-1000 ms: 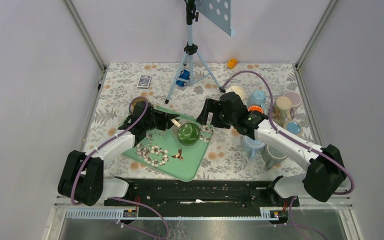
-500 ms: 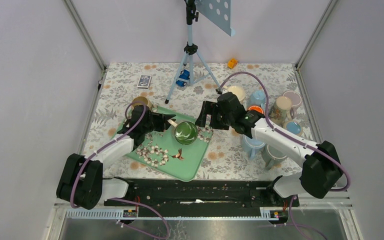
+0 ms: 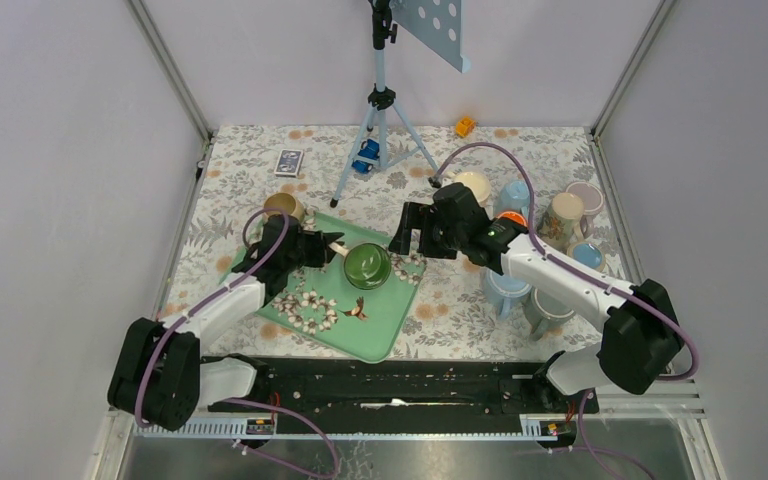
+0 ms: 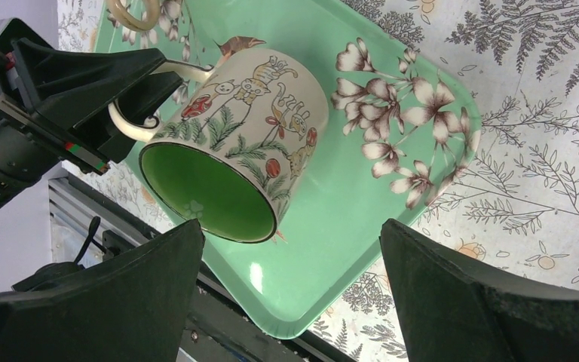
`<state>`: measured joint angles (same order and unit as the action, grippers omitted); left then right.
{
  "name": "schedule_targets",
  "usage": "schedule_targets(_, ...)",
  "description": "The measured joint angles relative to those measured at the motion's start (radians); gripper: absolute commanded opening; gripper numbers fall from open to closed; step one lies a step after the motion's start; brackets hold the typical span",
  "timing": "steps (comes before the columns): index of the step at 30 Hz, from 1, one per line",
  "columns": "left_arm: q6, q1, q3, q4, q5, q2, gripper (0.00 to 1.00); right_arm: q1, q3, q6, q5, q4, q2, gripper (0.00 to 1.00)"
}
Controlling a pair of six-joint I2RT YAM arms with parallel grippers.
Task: Turn the mug right side up
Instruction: Place the cup on the tray.
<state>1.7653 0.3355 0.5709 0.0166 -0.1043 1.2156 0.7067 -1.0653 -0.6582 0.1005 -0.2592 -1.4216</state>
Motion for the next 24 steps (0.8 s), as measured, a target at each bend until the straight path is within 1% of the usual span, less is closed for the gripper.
schedule_targets(5, 0.032, 0.019, -0.014, -0.040, 0.058, -0.035, 0.20, 0.000, -0.002, 0.007, 0.014, -0.002, -0.006, 0.95)
schedule_targets(15, 0.123, 0.066, -0.017, -0.095, 0.163, -0.065, 0.22, 0.000, -0.014, 0.019, 0.052, -0.010, -0.018, 0.95)
schedule_targets(21, 0.204, 0.069, -0.016, -0.172, 0.216, -0.085, 0.23, 0.000, -0.014, 0.029, 0.070, -0.023, -0.018, 0.95)
schedule_targets(24, 0.238, 0.069, -0.016, -0.208, 0.241, -0.093, 0.27, 0.000, -0.014, 0.033, 0.079, -0.027, -0.018, 0.95)
